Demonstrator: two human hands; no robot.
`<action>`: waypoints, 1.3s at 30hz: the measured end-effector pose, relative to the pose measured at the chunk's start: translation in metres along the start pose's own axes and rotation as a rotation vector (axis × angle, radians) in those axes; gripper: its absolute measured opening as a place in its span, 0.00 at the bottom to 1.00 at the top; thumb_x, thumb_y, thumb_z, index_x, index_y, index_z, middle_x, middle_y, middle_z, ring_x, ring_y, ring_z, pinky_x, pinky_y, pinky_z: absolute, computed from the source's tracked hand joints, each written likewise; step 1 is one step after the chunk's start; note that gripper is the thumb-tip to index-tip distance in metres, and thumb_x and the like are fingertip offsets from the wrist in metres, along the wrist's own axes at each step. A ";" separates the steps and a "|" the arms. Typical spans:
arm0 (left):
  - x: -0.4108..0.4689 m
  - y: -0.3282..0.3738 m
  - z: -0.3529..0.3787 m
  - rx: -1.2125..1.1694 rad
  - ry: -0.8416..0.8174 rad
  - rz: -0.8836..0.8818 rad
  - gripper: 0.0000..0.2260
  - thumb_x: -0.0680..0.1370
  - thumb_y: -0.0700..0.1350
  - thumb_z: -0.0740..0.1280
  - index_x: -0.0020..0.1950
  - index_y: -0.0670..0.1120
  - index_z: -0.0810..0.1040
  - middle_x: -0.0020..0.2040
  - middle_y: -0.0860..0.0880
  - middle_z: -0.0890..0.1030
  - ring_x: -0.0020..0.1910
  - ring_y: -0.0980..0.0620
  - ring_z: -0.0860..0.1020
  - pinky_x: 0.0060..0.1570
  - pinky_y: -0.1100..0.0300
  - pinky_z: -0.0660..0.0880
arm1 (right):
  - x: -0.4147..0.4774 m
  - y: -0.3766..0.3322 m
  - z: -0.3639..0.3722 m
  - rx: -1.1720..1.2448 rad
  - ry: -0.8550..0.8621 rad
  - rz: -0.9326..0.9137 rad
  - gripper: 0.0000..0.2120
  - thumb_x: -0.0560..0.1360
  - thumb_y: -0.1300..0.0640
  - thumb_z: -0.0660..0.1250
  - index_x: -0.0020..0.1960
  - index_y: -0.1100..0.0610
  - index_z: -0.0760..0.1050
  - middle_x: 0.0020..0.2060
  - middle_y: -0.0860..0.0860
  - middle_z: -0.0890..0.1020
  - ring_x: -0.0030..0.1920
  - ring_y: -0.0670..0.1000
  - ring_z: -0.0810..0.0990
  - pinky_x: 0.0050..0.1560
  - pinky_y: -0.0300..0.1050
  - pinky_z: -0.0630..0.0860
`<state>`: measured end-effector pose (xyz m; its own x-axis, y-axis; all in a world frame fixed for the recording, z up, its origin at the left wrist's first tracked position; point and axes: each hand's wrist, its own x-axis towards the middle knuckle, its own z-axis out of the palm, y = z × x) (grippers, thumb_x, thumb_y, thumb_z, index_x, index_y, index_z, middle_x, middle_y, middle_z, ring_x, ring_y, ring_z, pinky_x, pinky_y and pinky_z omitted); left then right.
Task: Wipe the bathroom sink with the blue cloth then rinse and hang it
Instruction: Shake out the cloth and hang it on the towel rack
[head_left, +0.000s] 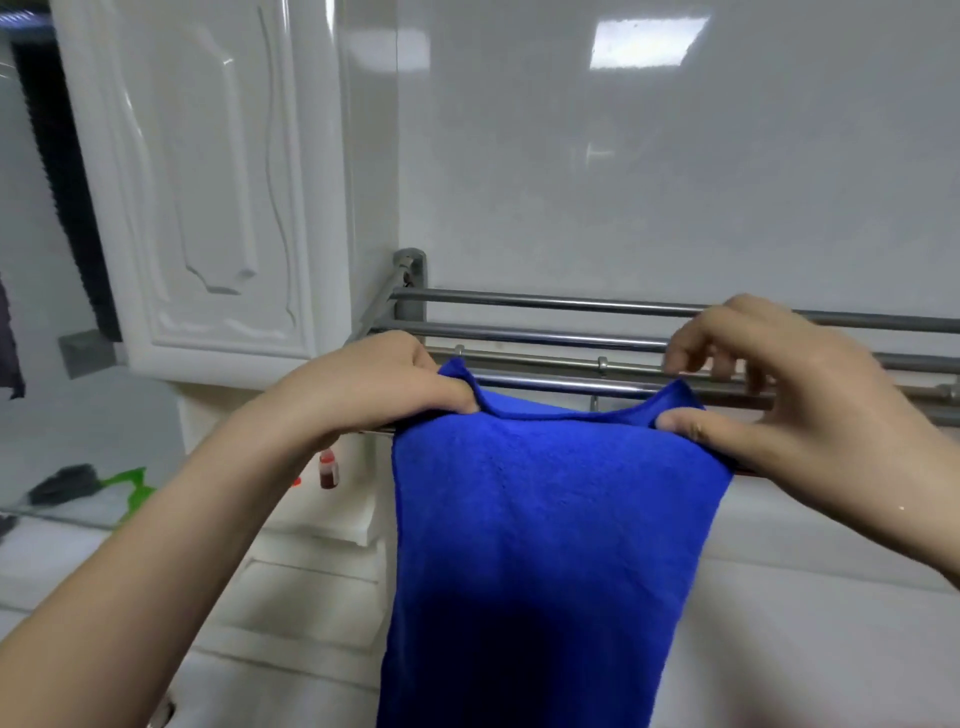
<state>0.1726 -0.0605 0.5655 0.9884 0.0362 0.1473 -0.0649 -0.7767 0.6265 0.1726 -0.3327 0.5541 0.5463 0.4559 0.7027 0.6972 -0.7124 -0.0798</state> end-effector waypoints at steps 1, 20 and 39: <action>0.000 -0.001 0.002 0.052 0.048 -0.001 0.25 0.69 0.54 0.71 0.24 0.49 0.58 0.21 0.54 0.59 0.21 0.55 0.60 0.27 0.61 0.58 | 0.000 0.002 0.001 0.091 -0.070 -0.025 0.10 0.71 0.58 0.73 0.44 0.44 0.77 0.43 0.41 0.79 0.45 0.45 0.77 0.42 0.36 0.71; -0.009 -0.025 0.027 0.087 0.390 0.846 0.04 0.73 0.46 0.70 0.42 0.50 0.85 0.38 0.56 0.80 0.40 0.57 0.78 0.41 0.64 0.72 | -0.016 -0.008 0.013 0.058 0.009 -0.017 0.13 0.74 0.43 0.62 0.43 0.46 0.83 0.42 0.36 0.83 0.41 0.41 0.80 0.40 0.36 0.72; -0.018 -0.029 0.026 0.088 0.327 0.793 0.06 0.70 0.51 0.73 0.45 0.52 0.86 0.40 0.58 0.81 0.42 0.59 0.80 0.41 0.69 0.72 | -0.033 -0.008 0.015 -0.046 0.041 -0.103 0.12 0.73 0.45 0.68 0.51 0.48 0.84 0.41 0.39 0.84 0.43 0.42 0.81 0.43 0.38 0.74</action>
<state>0.1607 -0.0546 0.5249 0.5653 -0.3692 0.7376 -0.6954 -0.6942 0.1855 0.1556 -0.3339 0.5212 0.4529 0.5065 0.7337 0.7259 -0.6873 0.0264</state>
